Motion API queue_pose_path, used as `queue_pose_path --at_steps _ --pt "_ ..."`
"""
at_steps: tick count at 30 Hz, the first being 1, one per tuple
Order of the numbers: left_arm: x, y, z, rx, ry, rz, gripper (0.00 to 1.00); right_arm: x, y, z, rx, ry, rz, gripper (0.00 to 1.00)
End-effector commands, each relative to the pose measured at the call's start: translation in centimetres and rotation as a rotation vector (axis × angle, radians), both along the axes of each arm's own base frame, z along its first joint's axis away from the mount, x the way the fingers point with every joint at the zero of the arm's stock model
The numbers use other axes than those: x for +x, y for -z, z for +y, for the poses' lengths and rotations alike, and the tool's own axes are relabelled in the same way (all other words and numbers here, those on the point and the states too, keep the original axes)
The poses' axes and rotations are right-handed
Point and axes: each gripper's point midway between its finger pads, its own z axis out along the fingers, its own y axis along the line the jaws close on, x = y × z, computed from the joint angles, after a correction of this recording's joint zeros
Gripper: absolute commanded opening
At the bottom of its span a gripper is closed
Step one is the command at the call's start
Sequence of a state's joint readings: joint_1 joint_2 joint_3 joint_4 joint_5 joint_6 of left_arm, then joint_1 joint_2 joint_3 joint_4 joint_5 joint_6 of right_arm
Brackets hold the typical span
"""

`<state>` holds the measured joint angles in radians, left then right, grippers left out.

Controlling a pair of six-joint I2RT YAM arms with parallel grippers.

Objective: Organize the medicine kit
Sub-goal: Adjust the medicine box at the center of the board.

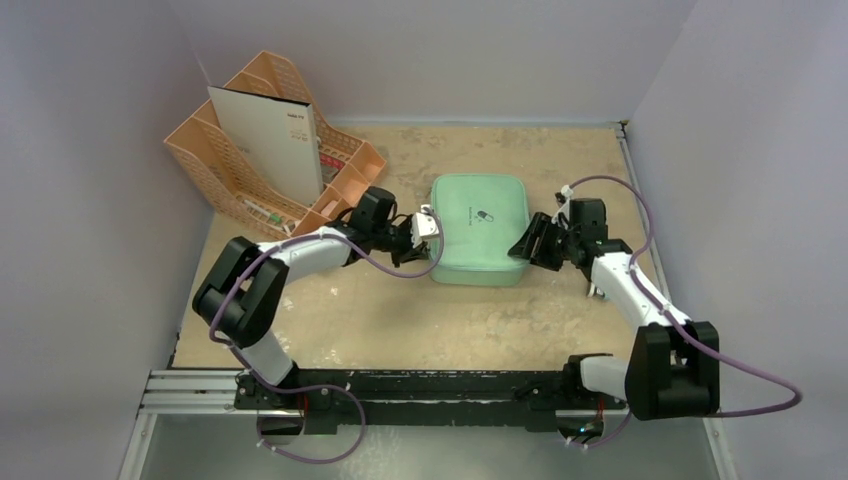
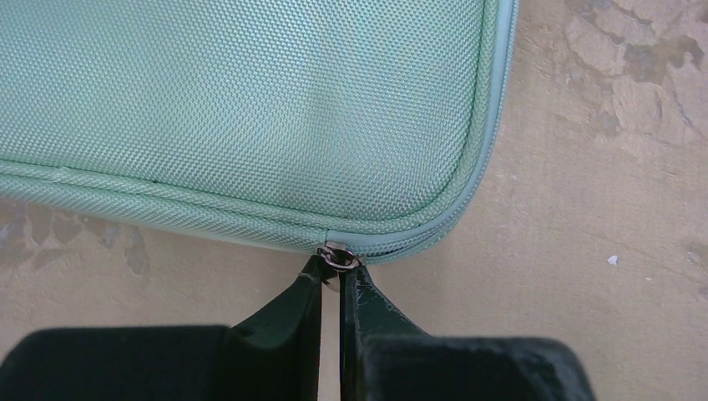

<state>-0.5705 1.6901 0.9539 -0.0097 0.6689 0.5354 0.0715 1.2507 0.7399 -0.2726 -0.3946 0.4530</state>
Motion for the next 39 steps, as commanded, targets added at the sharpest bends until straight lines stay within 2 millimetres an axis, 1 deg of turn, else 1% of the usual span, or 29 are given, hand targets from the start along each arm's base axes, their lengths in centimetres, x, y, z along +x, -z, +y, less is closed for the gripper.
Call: queue_pose_path --at_steps 1,3,7,10,12,13,14,17,19,22,25,27,29,33,35,37,39 --pt "-2.1 -4.0 -2.6 -0.133 0.064 -0.052 0.00 -1.9 -1.4 3.4 0.214 -0.020 0.024 0.56" --pt "-2.1 -4.4 -2.5 -0.133 0.045 -0.068 0.00 -1.8 -1.8 3.4 0.234 0.006 -0.005 0.55" --pt "-2.9 -4.9 -2.0 -0.150 0.023 -0.057 0.00 -2.0 -1.3 2.7 0.198 0.044 -0.004 0.55" --pt "-3.2 -4.6 -1.4 -0.138 0.022 -0.016 0.00 -2.2 -0.9 2.2 0.150 0.035 0.001 0.56" --pt "-3.1 -4.5 -1.1 -0.142 0.039 -0.003 0.00 -2.9 -0.9 1.8 0.103 -0.002 0.024 0.59" --pt "-2.8 -4.8 -1.0 -0.152 0.044 0.003 0.00 -2.8 -1.0 1.0 0.045 -0.015 0.013 0.61" --pt "-2.6 -4.9 -0.9 -0.160 0.049 0.011 0.00 -2.1 -1.1 -0.3 -0.043 -0.004 -0.017 0.63" --pt "-2.0 -5.5 -1.2 -0.173 0.075 -0.006 0.00 -1.1 -3.0 -1.2 -0.118 -0.023 -0.070 0.66" --pt "-2.1 -5.9 -1.4 -0.187 0.110 -0.027 0.00 -0.3 -4.7 -1.1 -0.118 -0.034 -0.125 0.66" --pt "-1.5 -6.1 -1.1 -0.204 0.082 -0.039 0.00 0.8 -6.9 -0.4 -0.113 -0.091 -0.223 0.66" --pt "-1.0 -6.0 -0.4 -0.231 0.058 -0.024 0.00 1.2 -8.1 0.7 -0.146 -0.228 -0.329 0.65" --pt "-1.1 -6.3 0.0 -0.249 0.097 -0.014 0.00 1.1 -8.3 1.5 -0.212 -0.356 -0.400 0.66" --pt "-0.8 -6.2 0.1 -0.230 0.104 0.014 0.00 0.7 -8.0 1.3 -0.291 -0.438 -0.421 0.70" --pt "-0.5 -5.1 0.2 -0.203 0.124 0.019 0.00 0.7 -6.9 -1.0 -0.415 -0.409 -0.342 0.73" --pt "-0.5 -4.5 0.4 -0.206 0.124 0.028 0.00 0.5 -6.5 -1.3 -0.428 -0.406 -0.303 0.74" --pt "-0.2 -4.0 0.4 -0.204 0.120 0.037 0.00 -0.2 -5.8 -1.7 -0.438 -0.407 -0.230 0.75" --pt "0.1 -3.8 0.4 -0.205 0.125 0.046 0.00 -1.3 -5.5 -1.9 -0.433 -0.430 -0.154 0.76"
